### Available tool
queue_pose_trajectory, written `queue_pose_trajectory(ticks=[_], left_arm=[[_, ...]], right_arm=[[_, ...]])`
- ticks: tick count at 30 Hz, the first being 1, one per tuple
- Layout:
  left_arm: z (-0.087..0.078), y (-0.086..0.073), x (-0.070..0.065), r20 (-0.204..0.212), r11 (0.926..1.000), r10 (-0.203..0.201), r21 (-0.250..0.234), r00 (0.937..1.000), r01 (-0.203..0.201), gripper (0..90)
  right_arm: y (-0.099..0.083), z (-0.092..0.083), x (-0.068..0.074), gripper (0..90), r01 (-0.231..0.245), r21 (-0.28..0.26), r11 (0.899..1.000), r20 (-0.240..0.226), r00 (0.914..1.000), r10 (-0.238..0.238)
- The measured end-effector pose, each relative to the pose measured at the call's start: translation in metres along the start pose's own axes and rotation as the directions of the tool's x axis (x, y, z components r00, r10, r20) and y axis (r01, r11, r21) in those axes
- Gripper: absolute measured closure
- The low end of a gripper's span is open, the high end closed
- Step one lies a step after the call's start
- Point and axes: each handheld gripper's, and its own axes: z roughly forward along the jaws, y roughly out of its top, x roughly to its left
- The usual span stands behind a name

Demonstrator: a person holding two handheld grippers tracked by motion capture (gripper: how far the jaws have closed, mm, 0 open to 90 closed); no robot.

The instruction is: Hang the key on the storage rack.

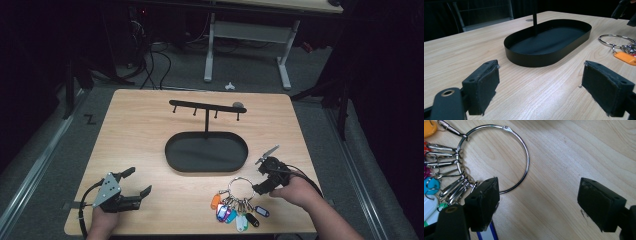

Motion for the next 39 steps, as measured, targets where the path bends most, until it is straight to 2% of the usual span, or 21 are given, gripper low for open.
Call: queue_pose_trajectory(ticks=[4, 9, 11, 13, 16, 18, 20, 22, 25, 28, 30, 33, 36, 38, 39], left_arm=[[0.000, 0.000, 0.000, 0.002, 1.0000, -0.001, 0.001, 1.0000, 0.001, 15.0], [0.000, 0.000, -0.001, 0.005, 1.0000, 0.002, 0.003, 1.0000, -0.002, 15.0], [0.000, 0.000, -0.001, 0.005, 1.0000, 0.001, 0.003, 1.0000, -0.001, 15.0], [0.000, 0.000, -0.001, 0.004, 1.0000, 0.003, 0.002, 1.0000, -0.003, 15.0], [0.000, 0.000, -0.001, 0.003, 1.0000, 0.002, 0.002, 1.0000, -0.002, 15.0], [0.000, 0.000, -0.001, 0.002, 1.0000, 0.003, 0.002, 1.0000, -0.003, 15.0], [0.000, 0.000, -0.001, 0.002, 1.0000, 0.001, 0.002, 1.0000, -0.001, 15.0], [0.000, 0.000, -0.001, 0.004, 1.0000, 0.000, 0.003, 1.0000, 0.000, 15.0], [0.001, 0.000, -0.001, 0.000, 1.0000, -0.008, 0.000, 1.0000, 0.008, 15.0], [0.001, 0.000, 0.000, -0.004, 1.0000, -0.008, 0.005, 1.0000, 0.008, 15.0], [0.001, 0.000, 0.000, -0.004, 1.0000, -0.008, 0.005, 1.0000, 0.008, 15.0], [0.000, -0.001, -0.002, 0.005, 1.0000, -0.001, 0.002, 1.0000, 0.001, 15.0], [0.000, -0.001, -0.002, 0.009, 1.0000, 0.003, 0.002, 1.0000, -0.003, 15.0], [0.000, -0.001, -0.002, 0.011, 1.0000, 0.003, 0.001, 0.9999, -0.003, 15.0], [0.000, -0.001, -0.002, 0.011, 1.0000, 0.002, 0.000, 0.9999, -0.002, 15.0]], right_arm=[[0.008, 0.001, -0.001, 18.9, 0.026, 0.050, 0.998, -0.012, 0.9996, -0.026], [0.018, 0.004, 0.001, 20.2, 0.057, 0.131, 0.990, -0.024, 0.9982, -0.055], [0.022, 0.004, 0.003, 21.8, 0.082, 0.146, 0.986, -0.032, 0.9965, -0.078], [0.028, 0.005, 0.007, 22.2, 0.131, 0.156, 0.979, -0.024, 0.9914, -0.129], [0.035, 0.004, 0.012, 24.7, 0.172, 0.142, 0.975, -0.032, 0.9851, -0.169], [0.040, 0.006, 0.013, 30.1, 0.213, 0.138, 0.967, -0.030, 0.9771, -0.211], [0.045, 0.010, 0.015, 32.9, 0.226, 0.143, 0.963, -0.043, 0.9740, -0.223], [0.050, 0.015, 0.017, 39.2, 0.253, 0.135, 0.958, -0.043, 0.9674, -0.250], [0.058, 0.025, 0.018, 48.4, 0.275, 0.154, 0.949, -0.047, 0.9614, -0.271], [0.063, 0.033, 0.019, 51.8, 0.302, 0.171, 0.938, -0.050, 0.9533, -0.298], [0.066, 0.037, 0.019, 55.4, 0.301, 0.177, 0.937, -0.063, 0.9536, -0.294], [0.070, 0.044, 0.020, 60.6, 0.324, 0.184, 0.928, -0.089, 0.9458, -0.312], [0.073, 0.045, 0.023, 67.8, 0.332, 0.162, 0.929, -0.102, 0.9423, -0.319], [0.074, 0.045, 0.024, 73.1, 0.344, 0.168, 0.924, -0.114, 0.9376, -0.328], [0.074, 0.045, 0.025, 74.5, 0.336, 0.173, 0.926, -0.113, 0.9404, -0.321]])
